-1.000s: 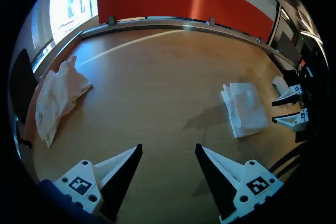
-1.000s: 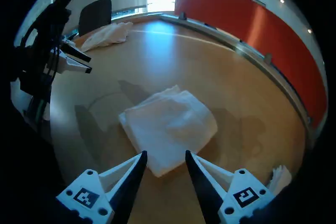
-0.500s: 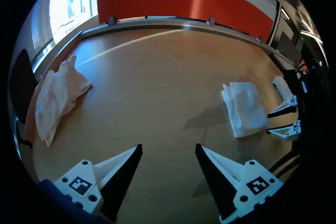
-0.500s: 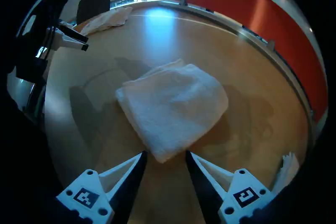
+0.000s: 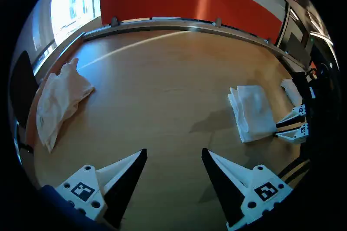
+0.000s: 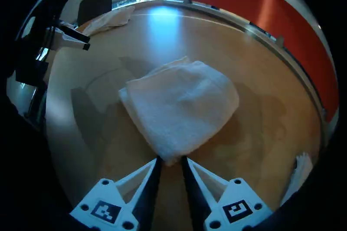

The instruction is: Fold towel

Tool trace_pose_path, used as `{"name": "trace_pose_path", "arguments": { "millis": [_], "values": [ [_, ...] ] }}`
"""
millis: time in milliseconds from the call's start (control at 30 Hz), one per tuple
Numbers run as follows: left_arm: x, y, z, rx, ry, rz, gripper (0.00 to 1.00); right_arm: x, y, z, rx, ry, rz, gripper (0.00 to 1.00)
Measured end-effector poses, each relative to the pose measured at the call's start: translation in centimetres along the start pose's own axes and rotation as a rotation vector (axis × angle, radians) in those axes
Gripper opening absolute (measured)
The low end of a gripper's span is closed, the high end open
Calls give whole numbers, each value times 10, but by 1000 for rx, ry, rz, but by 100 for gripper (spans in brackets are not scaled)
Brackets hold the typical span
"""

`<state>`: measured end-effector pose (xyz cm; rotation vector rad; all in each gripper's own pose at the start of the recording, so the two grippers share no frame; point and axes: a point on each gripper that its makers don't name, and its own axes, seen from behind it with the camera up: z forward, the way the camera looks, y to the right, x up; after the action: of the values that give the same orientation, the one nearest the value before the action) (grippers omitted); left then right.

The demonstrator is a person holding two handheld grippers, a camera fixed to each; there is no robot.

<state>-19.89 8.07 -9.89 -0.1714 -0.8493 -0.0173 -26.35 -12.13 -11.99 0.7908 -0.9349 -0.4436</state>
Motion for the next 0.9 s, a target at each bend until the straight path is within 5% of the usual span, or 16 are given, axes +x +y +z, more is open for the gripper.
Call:
{"name": "trace_pose_path", "arguments": {
  "millis": [333, 600, 900],
  "values": [
    [0, -1, 0, 2, 0, 1, 94, -1, 2, -4, -10, 0, 21, 8],
    [-1, 0, 0, -1, 0, 1, 93, 9, 11, -10, -25, 31, 41, 6],
    [4, 1, 0, -4, 12, 1, 94, 51, 24, -35, -64, 102, -13, 5]
  ]
}}
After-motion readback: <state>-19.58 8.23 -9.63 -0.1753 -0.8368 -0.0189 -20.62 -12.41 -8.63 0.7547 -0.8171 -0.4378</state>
